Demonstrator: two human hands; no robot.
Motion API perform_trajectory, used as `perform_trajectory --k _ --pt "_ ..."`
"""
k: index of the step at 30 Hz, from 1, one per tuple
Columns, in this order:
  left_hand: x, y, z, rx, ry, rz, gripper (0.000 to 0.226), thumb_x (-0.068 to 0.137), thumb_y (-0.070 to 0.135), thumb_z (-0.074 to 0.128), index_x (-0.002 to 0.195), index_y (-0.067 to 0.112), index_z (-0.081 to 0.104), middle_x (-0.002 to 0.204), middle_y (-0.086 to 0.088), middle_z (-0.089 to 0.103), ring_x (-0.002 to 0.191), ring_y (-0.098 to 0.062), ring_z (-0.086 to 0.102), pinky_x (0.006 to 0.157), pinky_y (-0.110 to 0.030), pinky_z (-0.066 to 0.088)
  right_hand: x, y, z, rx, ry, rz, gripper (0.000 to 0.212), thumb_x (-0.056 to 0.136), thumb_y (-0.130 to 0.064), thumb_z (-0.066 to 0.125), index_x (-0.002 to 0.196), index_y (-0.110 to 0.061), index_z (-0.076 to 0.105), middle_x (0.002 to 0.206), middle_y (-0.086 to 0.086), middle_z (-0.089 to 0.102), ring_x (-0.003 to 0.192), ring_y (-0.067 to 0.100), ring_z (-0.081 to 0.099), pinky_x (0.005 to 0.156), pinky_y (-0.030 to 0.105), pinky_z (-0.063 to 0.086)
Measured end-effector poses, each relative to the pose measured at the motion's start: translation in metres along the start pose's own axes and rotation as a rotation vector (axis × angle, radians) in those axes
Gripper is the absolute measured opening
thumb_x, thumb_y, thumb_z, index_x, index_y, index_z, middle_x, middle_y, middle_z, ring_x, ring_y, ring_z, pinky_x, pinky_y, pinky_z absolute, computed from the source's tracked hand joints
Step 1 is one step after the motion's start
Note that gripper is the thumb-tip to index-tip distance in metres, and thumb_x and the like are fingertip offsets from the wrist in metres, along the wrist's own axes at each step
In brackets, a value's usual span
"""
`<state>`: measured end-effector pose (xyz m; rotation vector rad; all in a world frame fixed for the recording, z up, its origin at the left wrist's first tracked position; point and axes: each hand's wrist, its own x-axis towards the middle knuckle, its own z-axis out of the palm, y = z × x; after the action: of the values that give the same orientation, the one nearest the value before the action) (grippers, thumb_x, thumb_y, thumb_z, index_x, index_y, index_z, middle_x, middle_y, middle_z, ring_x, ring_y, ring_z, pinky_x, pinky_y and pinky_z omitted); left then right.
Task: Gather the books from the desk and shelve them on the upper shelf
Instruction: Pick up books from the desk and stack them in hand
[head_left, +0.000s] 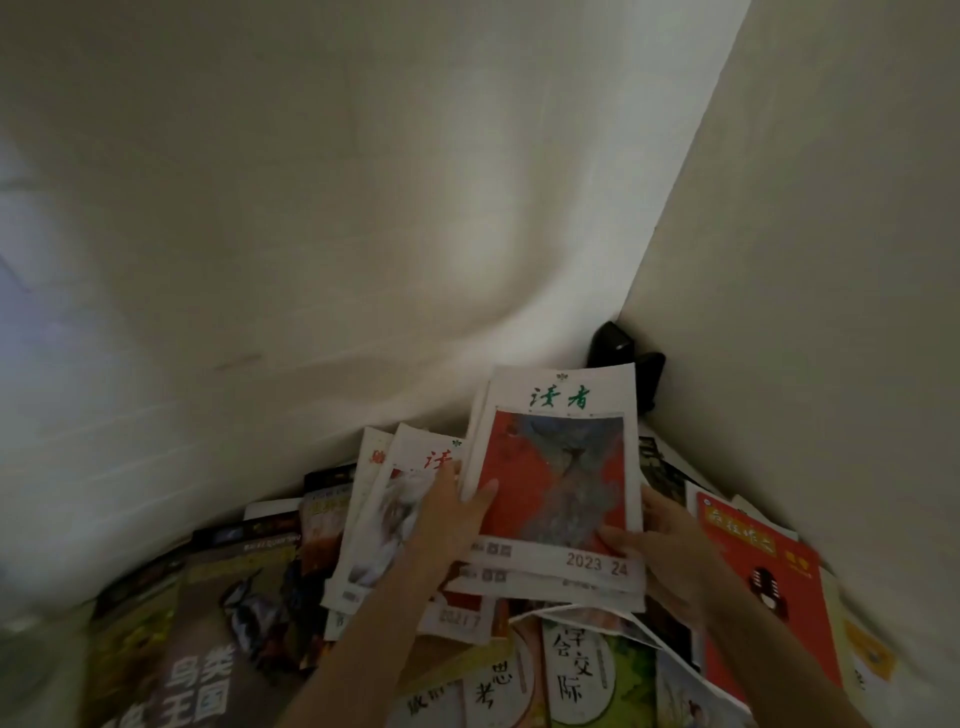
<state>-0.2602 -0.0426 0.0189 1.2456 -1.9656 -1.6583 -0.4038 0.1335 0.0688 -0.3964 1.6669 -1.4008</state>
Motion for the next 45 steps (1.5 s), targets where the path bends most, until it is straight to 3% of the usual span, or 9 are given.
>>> perform_trajectory --k 5,8,15,20,23,27,35,39,45 --pt "0.006 -0.029 -0.08 0.329 0.03 -0.06 0.063 0.093 0.028 0.059 0.147 0.021 0.027 0.139 -0.009 0.042 0.122 -0.026 0.05 0.1 -0.034 0.044 0.029 0.033 0.092 -0.185 0.006 0.047 0.043 0.078 0.011 0.065 0.109 -0.018 0.061 0.102 0.009 0.072 0.091 0.029 0.07 0.075 0.049 0.06" --pt "0.006 -0.061 -0.085 0.592 0.008 -0.077 0.066 0.094 0.031 0.056 0.149 0.027 0.019 0.146 -0.013 0.029 0.133 -0.028 0.033 0.108 -0.034 0.029 0.055 0.078 0.111 -0.494 0.075 0.03 0.045 0.058 -0.028 0.078 0.1 -0.026 0.064 0.104 0.006 0.067 0.09 0.022 0.068 0.076 0.042 0.061" --pt "0.015 -0.09 -0.085 0.093 0.124 -0.203 0.048 0.079 0.026 0.076 0.115 0.014 0.047 0.11 -0.001 0.056 0.096 -0.017 0.057 0.078 -0.028 0.05 0.067 0.081 0.113 -0.569 0.253 0.108 0.016 0.086 -0.019 0.067 0.098 -0.016 0.057 0.089 -0.001 0.066 0.072 0.011 0.064 0.054 0.017 0.051" --pt "0.031 -0.086 -0.095 -0.287 0.066 -0.411 0.03 0.073 0.021 0.083 0.096 0.013 0.067 0.09 -0.012 0.072 0.083 -0.03 0.07 0.077 -0.046 0.059 0.081 0.074 0.112 -0.34 0.35 0.223 0.023 0.081 -0.02 0.073 0.09 -0.006 0.057 0.086 0.011 0.071 0.076 0.027 0.072 0.072 0.044 0.061" --pt "0.032 -0.081 -0.09 -0.302 -0.054 -0.473 0.041 0.069 0.025 0.085 0.101 0.008 0.066 0.094 -0.015 0.072 0.084 -0.03 0.07 0.072 -0.042 0.059 0.087 0.07 0.117 -0.307 0.313 0.27 0.023 0.083 -0.021 0.072 0.095 -0.007 0.058 0.089 0.011 0.069 0.081 0.028 0.069 0.073 0.041 0.06" --pt "0.02 -0.073 -0.075 -0.097 -0.028 -0.277 0.02 0.086 0.019 0.071 0.102 0.015 0.06 0.09 -0.005 0.067 0.077 -0.015 0.064 0.056 -0.024 0.051 0.081 0.071 0.12 -0.368 0.237 0.157 0.011 0.091 -0.02 0.063 0.096 -0.018 0.053 0.096 0.004 0.063 0.093 0.023 0.064 0.078 0.039 0.058" --pt "0.015 -0.021 -0.081 -0.298 0.012 0.19 0.06 0.081 0.019 0.073 0.13 0.033 0.041 0.115 0.004 0.065 0.096 -0.01 0.068 0.077 -0.032 0.058 0.057 0.017 0.089 -0.192 0.161 -0.406 0.026 0.093 -0.011 0.06 0.114 -0.024 0.052 0.103 -0.001 0.067 0.091 0.011 0.07 0.067 0.027 0.059" --pt "0.01 -0.022 -0.079 -0.344 -0.03 0.19 0.082 0.067 0.023 0.081 0.131 0.043 0.035 0.114 0.013 0.064 0.101 -0.005 0.066 0.075 -0.027 0.058 0.048 0.021 0.079 -0.187 0.082 -0.511 0.034 0.091 -0.011 0.062 0.121 -0.023 0.052 0.105 0.0 0.068 0.097 0.016 0.069 0.072 0.027 0.059" --pt "0.0 -0.032 -0.056 -0.326 -0.009 0.219 0.055 0.08 0.003 0.071 0.126 0.023 0.047 0.111 0.002 0.066 0.098 -0.008 0.068 0.07 -0.019 0.056 0.046 0.059 0.084 -0.146 0.122 -0.472 0.058 0.091 -0.023 0.057 0.138 -0.04 0.029 0.126 -0.008 0.056 0.113 0.005 0.06 0.084 0.028 0.057"
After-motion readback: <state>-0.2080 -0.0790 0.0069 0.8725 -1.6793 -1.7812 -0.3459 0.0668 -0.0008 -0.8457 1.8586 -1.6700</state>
